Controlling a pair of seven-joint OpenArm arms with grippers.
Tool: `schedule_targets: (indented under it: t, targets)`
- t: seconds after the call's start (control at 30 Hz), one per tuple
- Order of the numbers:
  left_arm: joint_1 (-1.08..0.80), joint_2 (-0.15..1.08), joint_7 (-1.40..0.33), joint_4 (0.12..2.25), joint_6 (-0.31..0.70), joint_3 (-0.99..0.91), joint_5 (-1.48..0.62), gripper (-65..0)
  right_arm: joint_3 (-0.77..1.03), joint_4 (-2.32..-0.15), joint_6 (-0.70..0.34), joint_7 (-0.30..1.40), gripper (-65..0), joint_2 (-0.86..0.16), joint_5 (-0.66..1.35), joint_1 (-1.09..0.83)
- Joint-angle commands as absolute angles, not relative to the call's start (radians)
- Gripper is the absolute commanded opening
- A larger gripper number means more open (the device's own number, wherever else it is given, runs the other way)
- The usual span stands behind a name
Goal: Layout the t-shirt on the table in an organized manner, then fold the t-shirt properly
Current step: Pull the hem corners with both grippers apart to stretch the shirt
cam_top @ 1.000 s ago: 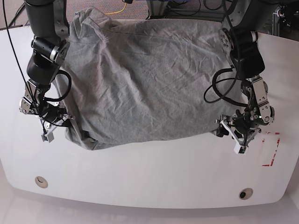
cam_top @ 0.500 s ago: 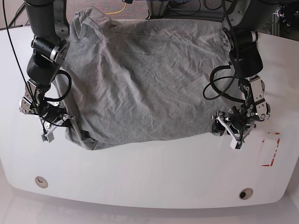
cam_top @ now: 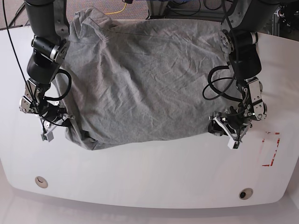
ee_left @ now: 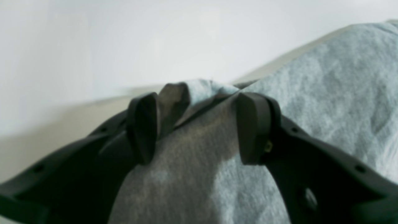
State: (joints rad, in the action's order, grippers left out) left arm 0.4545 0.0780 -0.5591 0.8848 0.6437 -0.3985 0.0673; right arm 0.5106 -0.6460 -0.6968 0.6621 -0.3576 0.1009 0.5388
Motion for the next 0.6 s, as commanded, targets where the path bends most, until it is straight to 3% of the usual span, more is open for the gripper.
schedule_targets:
  t: [0.0,0.27,0.57]
  targets:
    - [0.487,0.085,-0.535,0.898,0.645,-0.397,0.05,-28.5,0.513,-0.661,-0.698,0.667,-64.7,-0.374,0.099,0.559]
    - [0.487,0.085,-0.492,0.895,0.576,-0.397,0.051,-29.0,0.513,-0.661,-0.698,0.667,-64.7,-0.375,0.099,0.559]
    - [0.516,0.085,-0.466,0.814,0.556,-0.395,0.05,-46.5,0.515,-0.661,-0.698,0.667,-64.7,-0.375,0.099,0.559]
